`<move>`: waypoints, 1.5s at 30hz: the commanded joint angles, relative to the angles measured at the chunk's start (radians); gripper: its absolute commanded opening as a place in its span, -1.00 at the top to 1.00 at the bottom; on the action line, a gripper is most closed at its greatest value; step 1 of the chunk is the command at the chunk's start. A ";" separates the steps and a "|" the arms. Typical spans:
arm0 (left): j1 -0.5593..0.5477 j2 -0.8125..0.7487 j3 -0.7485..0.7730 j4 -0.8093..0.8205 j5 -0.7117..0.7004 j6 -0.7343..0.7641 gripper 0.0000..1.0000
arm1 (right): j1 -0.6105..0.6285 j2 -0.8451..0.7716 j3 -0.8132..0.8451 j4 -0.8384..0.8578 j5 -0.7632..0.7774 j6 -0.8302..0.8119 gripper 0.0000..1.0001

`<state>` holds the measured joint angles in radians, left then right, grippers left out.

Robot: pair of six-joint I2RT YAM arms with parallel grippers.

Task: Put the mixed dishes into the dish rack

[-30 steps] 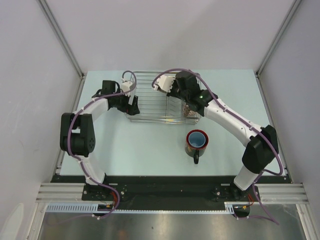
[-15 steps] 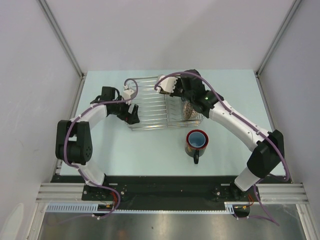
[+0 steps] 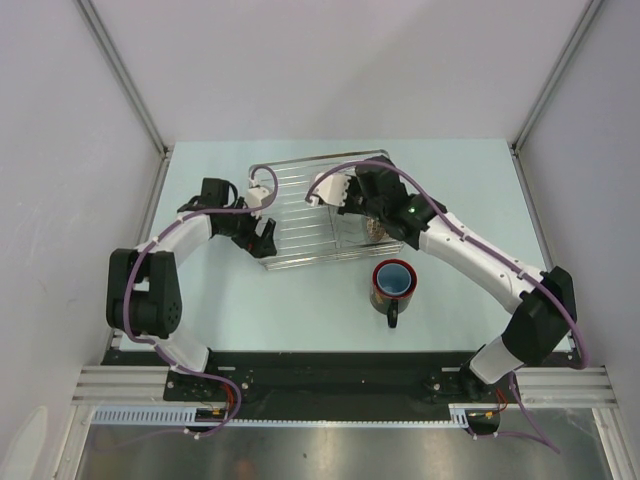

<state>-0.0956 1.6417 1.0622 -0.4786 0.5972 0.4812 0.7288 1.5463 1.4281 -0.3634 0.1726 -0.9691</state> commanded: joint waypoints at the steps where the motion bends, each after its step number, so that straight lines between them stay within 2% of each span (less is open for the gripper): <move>1: -0.015 -0.033 -0.002 -0.037 0.024 0.054 -0.99 | 0.024 -0.075 0.014 0.090 -0.015 -0.040 1.00; 8: -0.015 -0.033 0.013 -0.038 0.010 0.054 -1.00 | 0.049 -0.020 0.003 0.110 0.039 -0.137 1.00; 22: -0.001 -0.017 0.031 -0.037 -0.004 0.054 -0.99 | 0.067 0.104 -0.001 0.055 0.068 -0.178 1.00; 29: 0.020 -0.005 0.030 -0.037 -0.007 0.060 -1.00 | 0.090 0.139 -0.064 0.179 0.180 -0.286 1.00; 36: 0.034 0.004 0.028 -0.029 -0.004 0.059 -1.00 | 0.096 0.133 -0.110 0.227 0.200 -0.278 1.00; 42: 0.039 0.009 0.028 -0.025 0.000 0.057 -1.00 | 0.101 0.120 -0.126 0.190 0.208 -0.211 0.72; 44: 0.040 0.010 0.030 -0.025 0.000 0.054 -0.99 | 0.106 0.110 -0.130 0.167 0.209 -0.180 0.42; 45: 0.040 0.010 0.031 -0.023 0.000 0.054 -1.00 | 0.109 0.100 -0.132 0.156 0.208 -0.146 0.36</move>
<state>-0.0715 1.6447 1.0698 -0.4931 0.5900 0.5056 0.8440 1.6901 1.3052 -0.2550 0.3191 -1.1919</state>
